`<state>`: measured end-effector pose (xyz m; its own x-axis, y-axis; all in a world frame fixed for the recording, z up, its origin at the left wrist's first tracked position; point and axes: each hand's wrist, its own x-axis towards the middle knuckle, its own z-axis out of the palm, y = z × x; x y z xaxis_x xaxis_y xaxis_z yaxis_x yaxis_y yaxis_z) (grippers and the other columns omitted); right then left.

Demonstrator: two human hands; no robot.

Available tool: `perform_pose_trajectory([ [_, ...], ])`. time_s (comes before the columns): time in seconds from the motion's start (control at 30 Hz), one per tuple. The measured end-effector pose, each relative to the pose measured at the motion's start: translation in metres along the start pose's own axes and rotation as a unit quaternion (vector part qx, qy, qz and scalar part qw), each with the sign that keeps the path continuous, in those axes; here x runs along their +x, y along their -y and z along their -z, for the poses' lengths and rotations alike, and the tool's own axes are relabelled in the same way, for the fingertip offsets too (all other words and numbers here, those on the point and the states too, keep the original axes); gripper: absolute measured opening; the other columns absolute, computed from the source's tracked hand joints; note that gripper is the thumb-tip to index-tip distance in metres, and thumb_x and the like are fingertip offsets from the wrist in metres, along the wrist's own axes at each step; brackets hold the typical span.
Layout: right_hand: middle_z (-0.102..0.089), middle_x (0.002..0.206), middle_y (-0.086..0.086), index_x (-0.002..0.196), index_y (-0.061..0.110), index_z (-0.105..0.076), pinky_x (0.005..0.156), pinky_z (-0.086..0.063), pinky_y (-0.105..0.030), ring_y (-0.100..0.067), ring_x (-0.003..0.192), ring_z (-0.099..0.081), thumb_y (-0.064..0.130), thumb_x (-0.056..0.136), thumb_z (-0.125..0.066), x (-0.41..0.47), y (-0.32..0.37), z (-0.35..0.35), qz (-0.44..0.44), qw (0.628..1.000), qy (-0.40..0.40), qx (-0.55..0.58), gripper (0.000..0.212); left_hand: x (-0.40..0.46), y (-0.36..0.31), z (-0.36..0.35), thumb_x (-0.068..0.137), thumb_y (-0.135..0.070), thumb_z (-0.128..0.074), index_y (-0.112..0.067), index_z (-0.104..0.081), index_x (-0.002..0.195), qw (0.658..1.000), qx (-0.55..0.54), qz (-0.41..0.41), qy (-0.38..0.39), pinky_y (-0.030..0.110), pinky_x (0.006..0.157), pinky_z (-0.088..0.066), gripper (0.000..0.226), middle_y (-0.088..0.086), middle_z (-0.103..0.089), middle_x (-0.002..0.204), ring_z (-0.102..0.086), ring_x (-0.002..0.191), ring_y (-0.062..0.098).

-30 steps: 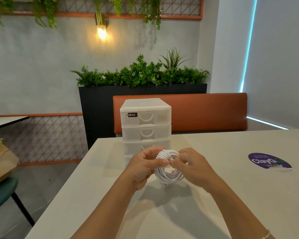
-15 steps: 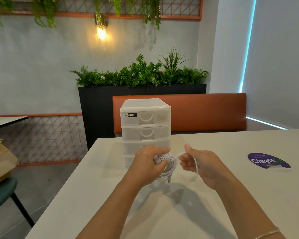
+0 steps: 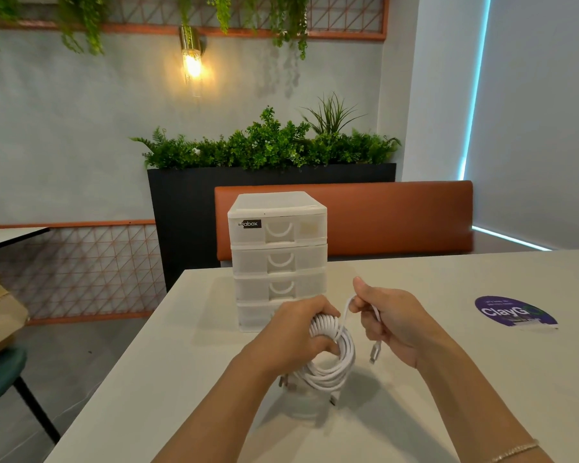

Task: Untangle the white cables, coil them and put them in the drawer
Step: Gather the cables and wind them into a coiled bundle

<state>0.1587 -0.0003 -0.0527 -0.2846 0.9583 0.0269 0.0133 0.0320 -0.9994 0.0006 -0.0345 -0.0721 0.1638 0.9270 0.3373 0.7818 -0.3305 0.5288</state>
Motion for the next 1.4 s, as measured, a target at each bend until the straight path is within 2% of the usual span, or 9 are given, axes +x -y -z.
perform_pose_trajectory([
  [0.1, -0.040, 0.042, -0.001, 0.073, 0.001, -0.058, 0.048, -0.028, -0.025, -0.011, 0.040, -0.031, 0.035, 0.092, -0.051, -0.003, 0.002, -0.003, 0.020, 1.000, 0.002, 0.004, 0.039, 0.001, -0.003, -0.001, 0.074, -0.027, -0.077, -0.035, -0.053, 0.095, 1.000, -0.010, 0.005, 0.021, 0.015, 0.068, -0.038, 0.033, -0.012, -0.054, 0.089, -0.050, 0.085, 0.009],
  [0.23, -0.046, 0.038, 0.007, 0.073, 0.002, -0.055, 0.049, -0.023, -0.027, -0.009, 0.035, -0.030, 0.031, 0.094, -0.048, -0.004, 0.001, -0.004, 0.039, 0.998, 0.003, 0.041, 0.037, 0.001, -0.006, 0.001, 0.077, -0.031, -0.074, -0.032, -0.057, 0.109, 0.999, -0.018, -0.005, 0.032, 0.023, 0.076, -0.043, 0.036, -0.009, -0.057, 0.094, -0.053, 0.087, 0.011],
  [0.4, -0.037, 0.036, 0.002, 0.070, 0.004, -0.055, 0.047, -0.025, -0.026, -0.012, 0.037, -0.027, 0.036, 0.095, -0.047, 0.001, -0.002, -0.005, 0.026, 0.998, -0.032, 0.048, 0.042, -0.003, -0.013, 0.003, 0.085, -0.031, -0.066, -0.037, -0.041, 0.098, 0.999, -0.012, -0.021, 0.039, 0.020, 0.067, -0.043, 0.029, -0.008, -0.055, 0.091, -0.051, 0.078, 0.009],
  [0.67, -0.039, 0.039, -0.002, 0.074, 0.005, -0.059, 0.051, -0.034, -0.027, -0.013, 0.042, -0.034, 0.040, 0.095, -0.046, 0.003, -0.005, -0.013, 0.030, 0.997, -0.077, 0.001, 0.042, -0.005, -0.018, 0.000, 0.083, -0.025, -0.065, -0.027, -0.041, 0.091, 1.000, -0.018, 0.004, 0.009, 0.017, 0.055, -0.037, 0.026, -0.009, -0.051, 0.076, -0.048, 0.062, 0.011],
  [0.8, -0.042, 0.041, -0.002, 0.074, 0.007, -0.060, 0.049, -0.035, -0.027, -0.013, 0.041, -0.035, 0.040, 0.093, -0.047, 0.004, -0.005, -0.013, 0.041, 0.995, -0.090, 0.006, 0.041, -0.003, -0.019, 0.000, 0.084, -0.025, -0.064, -0.028, -0.040, 0.093, 1.000, -0.013, 0.012, 0.011, 0.015, 0.055, -0.037, 0.027, -0.008, -0.051, 0.078, -0.049, 0.064, 0.011],
  [0.97, -0.042, 0.044, -0.005, 0.074, 0.006, -0.061, 0.049, -0.035, -0.026, -0.013, 0.041, -0.035, 0.041, 0.091, -0.049, 0.005, -0.005, -0.010, 0.045, 0.993, -0.109, 0.014, 0.041, -0.001, -0.014, 0.000, 0.081, -0.027, -0.071, -0.031, -0.038, 0.106, 0.999, -0.034, 0.026, -0.004, 0.014, 0.068, -0.038, 0.042, -0.009, -0.053, 0.104, -0.052, 0.087, 0.007],
  [1.17, -0.033, 0.050, -0.006, 0.073, 0.004, -0.060, 0.046, -0.027, -0.025, -0.012, 0.044, -0.026, 0.036, 0.091, -0.050, 0.002, 0.000, -0.007, 0.079, 0.988, -0.109, 0.071, 0.038, 0.001, -0.011, 0.001, 0.083, -0.025, -0.070, -0.029, -0.042, 0.097, 0.998, -0.005, 0.025, -0.058, 0.015, 0.060, -0.038, 0.032, -0.007, -0.055, 0.094, -0.051, 0.076, 0.009],
  [1.3, -0.037, 0.044, -0.001, 0.067, 0.003, -0.060, 0.041, -0.029, -0.020, -0.009, 0.041, -0.029, 0.032, 0.090, -0.052, -0.001, 0.000, -0.005, 0.112, 0.987, -0.090, 0.078, 0.037, 0.003, -0.007, 0.005, 0.084, -0.025, -0.068, -0.031, -0.043, 0.094, 0.991, -0.014, 0.055, -0.117, 0.007, 0.049, -0.036, 0.027, -0.009, -0.052, 0.090, -0.047, 0.068, 0.005],
  [1.4, -0.041, 0.042, 0.003, 0.065, 0.002, -0.060, 0.038, -0.032, -0.016, -0.006, 0.038, -0.032, 0.030, 0.083, -0.057, -0.002, -0.002, -0.003, 0.141, 0.986, -0.064, 0.070, 0.034, 0.002, -0.006, 0.004, 0.085, -0.021, -0.067, -0.030, -0.046, 0.091, 0.988, -0.018, 0.050, -0.142, 0.003, 0.052, -0.037, 0.024, -0.009, -0.051, 0.087, -0.044, 0.065, 0.001],
])
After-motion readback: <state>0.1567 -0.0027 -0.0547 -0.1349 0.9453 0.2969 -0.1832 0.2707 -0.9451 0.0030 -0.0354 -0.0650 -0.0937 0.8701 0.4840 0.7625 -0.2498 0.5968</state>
